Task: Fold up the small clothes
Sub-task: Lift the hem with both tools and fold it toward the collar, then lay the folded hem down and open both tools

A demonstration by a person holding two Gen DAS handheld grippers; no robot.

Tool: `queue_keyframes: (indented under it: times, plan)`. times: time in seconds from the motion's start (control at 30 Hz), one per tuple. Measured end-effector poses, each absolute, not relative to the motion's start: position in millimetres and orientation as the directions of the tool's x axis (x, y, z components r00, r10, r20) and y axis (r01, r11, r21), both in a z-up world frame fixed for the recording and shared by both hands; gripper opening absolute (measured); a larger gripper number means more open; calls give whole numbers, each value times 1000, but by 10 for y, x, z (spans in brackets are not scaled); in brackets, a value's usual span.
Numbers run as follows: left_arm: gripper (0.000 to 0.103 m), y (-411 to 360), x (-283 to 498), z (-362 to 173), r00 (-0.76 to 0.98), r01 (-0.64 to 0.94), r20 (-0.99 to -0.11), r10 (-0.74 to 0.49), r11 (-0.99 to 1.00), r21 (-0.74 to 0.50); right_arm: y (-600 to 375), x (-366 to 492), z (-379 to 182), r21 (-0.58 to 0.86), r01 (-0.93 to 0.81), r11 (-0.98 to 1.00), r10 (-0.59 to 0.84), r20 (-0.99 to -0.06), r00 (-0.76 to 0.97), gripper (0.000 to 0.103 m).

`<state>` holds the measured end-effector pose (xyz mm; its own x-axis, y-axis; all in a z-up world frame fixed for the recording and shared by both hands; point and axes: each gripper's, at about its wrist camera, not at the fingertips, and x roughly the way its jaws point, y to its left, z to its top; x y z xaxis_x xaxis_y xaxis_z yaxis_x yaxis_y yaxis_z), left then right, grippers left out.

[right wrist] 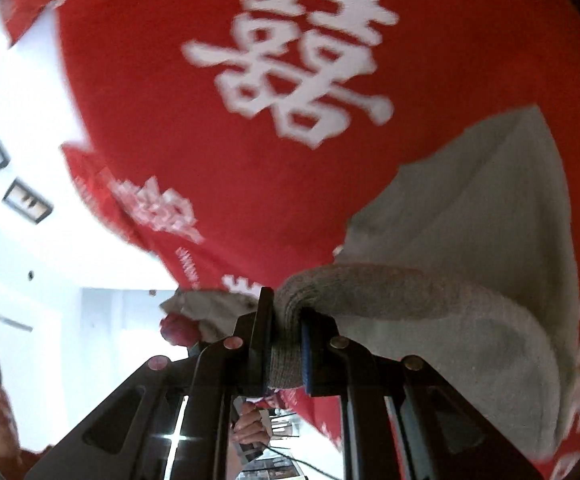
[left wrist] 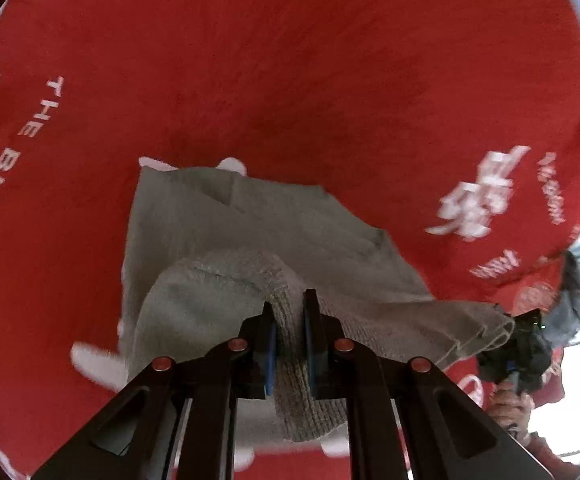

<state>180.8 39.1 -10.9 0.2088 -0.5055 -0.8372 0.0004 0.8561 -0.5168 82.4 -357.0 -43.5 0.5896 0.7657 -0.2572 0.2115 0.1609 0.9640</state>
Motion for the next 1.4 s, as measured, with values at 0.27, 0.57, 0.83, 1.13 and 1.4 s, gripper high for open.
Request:
queue_keyframes:
  times: [0.27,0.57,0.83,1.13,1.4]
  plan:
    - [18,274,2154,-727,160,-106,-914,-373,914,-392,-3733,1440,-1289,898,387,210,755,-400,519,13]
    - [70,267,2033,-174,246,-17,-932,-265,961,-277,-3718,1577,-1081,851,400,341,737,-506,449,61]
    - [70,-143,1722,-452,99,194,-973,-211,963,-189,-3318,1517,-758,779,257,572,724,-627,288,41]
    - [70,-230,2263,-710,194,102,-973,-127,989,-108,-3166,1850,-1048,674,262,691,628,-739,244,41]
    - [70,307,2242,-476,212,35,-977,-31,999,-24,-3464,1771,-911,649,359,671,553,-760,340,48]
